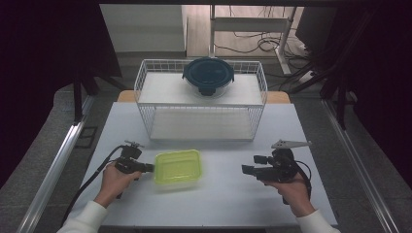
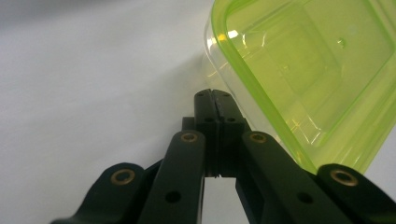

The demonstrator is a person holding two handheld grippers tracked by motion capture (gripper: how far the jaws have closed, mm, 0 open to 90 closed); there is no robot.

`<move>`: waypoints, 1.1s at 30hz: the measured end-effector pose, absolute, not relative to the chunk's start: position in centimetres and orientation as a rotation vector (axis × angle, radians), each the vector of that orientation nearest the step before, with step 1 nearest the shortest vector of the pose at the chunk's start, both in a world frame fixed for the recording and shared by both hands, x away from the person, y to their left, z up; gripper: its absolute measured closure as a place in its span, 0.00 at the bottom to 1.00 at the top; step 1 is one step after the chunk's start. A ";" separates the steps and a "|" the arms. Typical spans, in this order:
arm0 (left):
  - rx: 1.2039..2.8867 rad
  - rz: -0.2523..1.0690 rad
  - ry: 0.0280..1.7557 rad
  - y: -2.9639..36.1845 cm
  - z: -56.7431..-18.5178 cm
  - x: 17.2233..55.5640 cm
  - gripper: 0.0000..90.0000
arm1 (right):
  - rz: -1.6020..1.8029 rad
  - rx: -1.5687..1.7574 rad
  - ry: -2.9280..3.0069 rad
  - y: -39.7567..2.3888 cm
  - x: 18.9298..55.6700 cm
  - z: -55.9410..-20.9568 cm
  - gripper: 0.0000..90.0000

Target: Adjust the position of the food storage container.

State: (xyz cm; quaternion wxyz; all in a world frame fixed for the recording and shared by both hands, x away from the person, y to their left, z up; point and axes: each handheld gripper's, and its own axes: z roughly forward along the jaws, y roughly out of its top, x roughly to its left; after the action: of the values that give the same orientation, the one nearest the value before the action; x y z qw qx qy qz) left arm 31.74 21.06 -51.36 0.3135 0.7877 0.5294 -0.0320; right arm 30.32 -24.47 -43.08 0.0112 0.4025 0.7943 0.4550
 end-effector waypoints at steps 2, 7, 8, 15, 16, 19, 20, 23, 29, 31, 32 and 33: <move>2.077 -0.095 1.386 20.6 -51.4 31.9 1.00 | 1.419 1.257 2.478 -24.5 30.3 -43.1 0.29; 2.092 -0.113 1.356 19.3 -51.3 32.2 1.00 | 1.416 1.254 2.482 -24.5 30.4 -43.2 0.29; 2.089 -0.119 1.351 19.0 -51.3 32.2 1.00 | 1.415 1.254 2.483 -24.4 30.4 -43.3 0.29; 2.097 -0.127 1.326 17.7 -51.0 32.4 1.00 | 1.414 1.254 2.488 -24.4 30.3 -43.3 0.29; 2.098 -0.130 1.321 17.6 -51.0 32.4 1.00 | 1.411 1.252 2.490 -24.4 30.3 -43.3 0.29; 2.102 -0.126 1.311 17.1 -51.0 32.6 1.00 | 1.409 1.250 2.492 -24.3 30.4 -43.4 0.29; 2.096 -0.129 1.312 16.9 -50.9 32.8 1.00 | 1.408 1.250 2.492 -24.3 30.4 -43.4 0.29; 2.095 -0.131 1.305 16.3 -51.0 33.0 1.00 | 1.407 1.249 2.495 -24.3 30.4 -43.4 0.29; 2.095 -0.146 1.302 15.4 -51.1 33.6 1.00 | 1.406 1.246 2.499 -24.3 30.3 -43.5 0.29; 2.099 -0.144 1.303 15.3 -51.3 33.8 1.00 | 1.406 1.247 2.499 -24.3 30.4 -43.5 0.29; 2.097 -0.144 1.302 15.2 -51.3 33.9 1.00 | 1.407 1.245 2.499 -24.3 30.4 -43.5 0.29; 2.098 -0.147 1.303 15.2 -51.4 33.9 1.00 | 1.404 1.245 2.501 -24.3 30.4 -43.5 0.29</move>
State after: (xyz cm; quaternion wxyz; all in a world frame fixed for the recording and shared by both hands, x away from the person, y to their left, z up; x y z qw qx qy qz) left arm 33.92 15.18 -51.37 0.3275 0.8013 0.4975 -0.0562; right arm 30.38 -24.32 -43.48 0.0073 0.3981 0.7999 0.4491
